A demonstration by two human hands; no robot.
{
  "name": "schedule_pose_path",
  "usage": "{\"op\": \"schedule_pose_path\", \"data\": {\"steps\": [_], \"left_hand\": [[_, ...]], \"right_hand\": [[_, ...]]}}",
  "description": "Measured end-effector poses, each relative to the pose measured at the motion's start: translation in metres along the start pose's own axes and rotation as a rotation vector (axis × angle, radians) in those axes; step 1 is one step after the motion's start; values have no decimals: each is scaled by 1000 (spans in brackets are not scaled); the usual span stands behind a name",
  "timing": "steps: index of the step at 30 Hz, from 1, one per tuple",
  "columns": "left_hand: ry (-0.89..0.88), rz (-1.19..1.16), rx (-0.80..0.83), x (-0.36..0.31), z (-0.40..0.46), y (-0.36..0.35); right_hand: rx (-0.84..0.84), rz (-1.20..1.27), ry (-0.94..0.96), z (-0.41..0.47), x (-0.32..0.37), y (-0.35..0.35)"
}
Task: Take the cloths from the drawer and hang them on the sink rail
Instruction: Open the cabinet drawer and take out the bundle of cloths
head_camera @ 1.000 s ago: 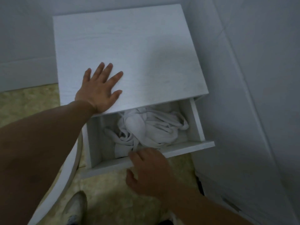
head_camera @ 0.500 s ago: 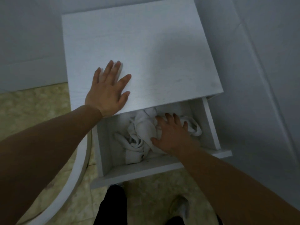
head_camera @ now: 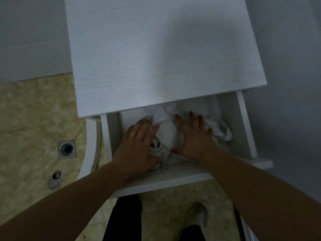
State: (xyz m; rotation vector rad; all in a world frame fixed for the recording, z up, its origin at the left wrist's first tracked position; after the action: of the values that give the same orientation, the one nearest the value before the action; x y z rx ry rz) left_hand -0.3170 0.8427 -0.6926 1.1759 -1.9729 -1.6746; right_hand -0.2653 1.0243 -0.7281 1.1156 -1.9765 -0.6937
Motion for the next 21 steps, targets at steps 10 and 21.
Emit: {"op": "schedule_pose_path", "data": {"steps": [10, 21], "left_hand": [[202, -103, 163, -15, 51, -69], [108, -256, -147, -37, 20, 38]], "right_hand": [[-95, -165, 14, 18, -11, -4], [-430, 171, 292, -43, 21, 55]]}}
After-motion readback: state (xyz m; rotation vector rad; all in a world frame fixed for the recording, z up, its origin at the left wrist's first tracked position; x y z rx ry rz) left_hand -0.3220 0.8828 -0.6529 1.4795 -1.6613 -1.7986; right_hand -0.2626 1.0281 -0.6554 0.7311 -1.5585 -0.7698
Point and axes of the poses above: each hand's wrist, its own z-axis towards the middle knuckle, its own y-axis out of the back of the hand, x = y × z, the point moved 8 cm from there along z, towards the middle knuckle, and after that the axes turned 5 degrees about y, right-handed, at the moved point
